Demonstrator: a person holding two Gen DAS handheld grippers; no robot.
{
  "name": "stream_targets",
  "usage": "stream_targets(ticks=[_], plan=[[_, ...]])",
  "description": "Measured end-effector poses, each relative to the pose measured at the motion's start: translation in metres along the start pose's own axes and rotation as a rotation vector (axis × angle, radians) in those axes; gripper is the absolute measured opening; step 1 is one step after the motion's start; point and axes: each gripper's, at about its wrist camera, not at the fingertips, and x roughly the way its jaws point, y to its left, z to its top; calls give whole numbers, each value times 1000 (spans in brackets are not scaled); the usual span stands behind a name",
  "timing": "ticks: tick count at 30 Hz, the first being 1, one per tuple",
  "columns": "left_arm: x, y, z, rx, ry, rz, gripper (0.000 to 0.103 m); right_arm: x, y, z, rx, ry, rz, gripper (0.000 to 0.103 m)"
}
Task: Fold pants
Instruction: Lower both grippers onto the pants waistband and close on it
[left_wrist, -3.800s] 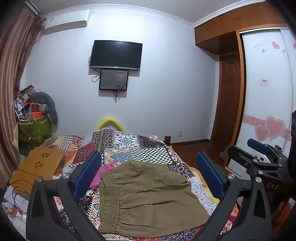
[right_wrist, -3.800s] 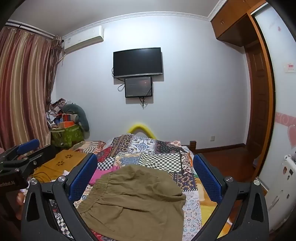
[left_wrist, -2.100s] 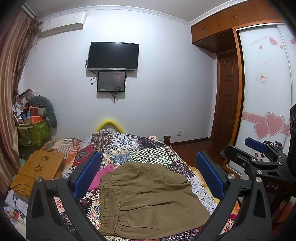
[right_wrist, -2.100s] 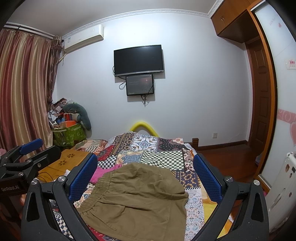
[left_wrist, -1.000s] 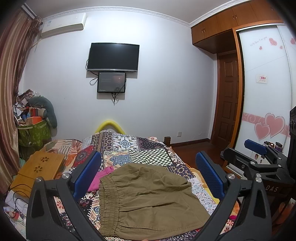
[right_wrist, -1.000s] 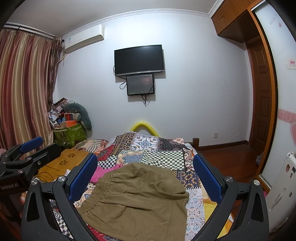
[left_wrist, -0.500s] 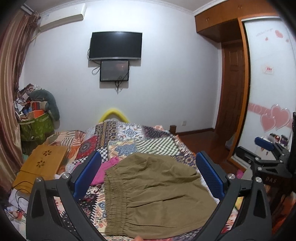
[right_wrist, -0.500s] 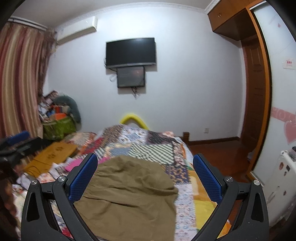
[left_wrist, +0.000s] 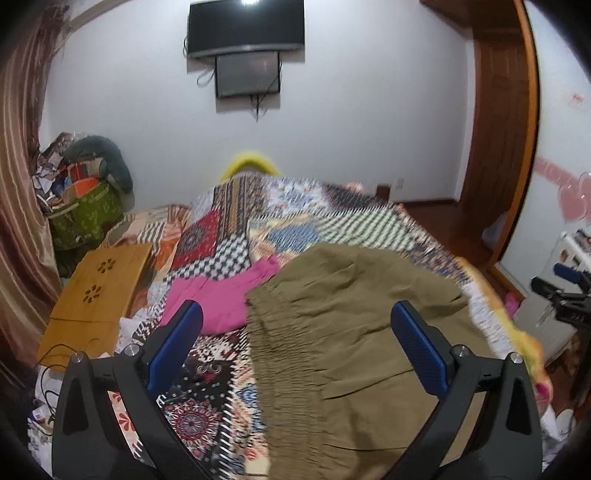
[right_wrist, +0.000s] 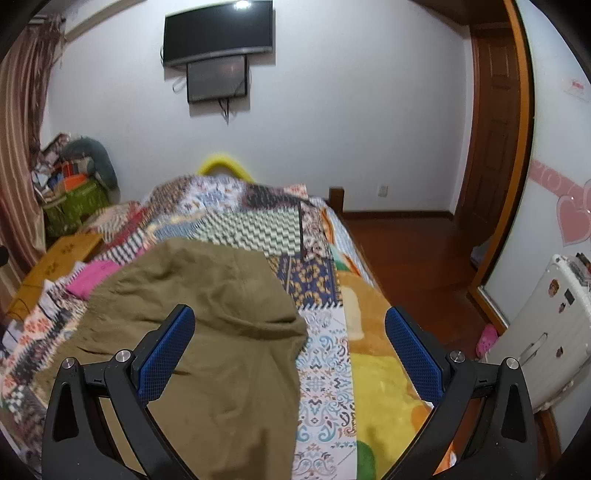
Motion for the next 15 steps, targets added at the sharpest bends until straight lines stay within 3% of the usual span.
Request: stream_targets(ticks=[2, 4, 7, 12, 15], plan=[[23, 9, -5, -2, 51, 13, 103, 13, -4, -3, 1, 37, 13, 102], [47, 18, -12, 3, 106, 29, 103, 32, -6, -5, 2, 87, 26, 94], [79, 28, -26, 6, 184, 40, 94, 55, -11, -12, 1, 159, 45, 87], [119, 43, -49, -58, 317, -21, 89, 90, -17, -25, -2, 258, 72, 74], [138, 43, -58, -86, 387, -77, 88, 108, -23, -32, 28, 306, 83, 73]])
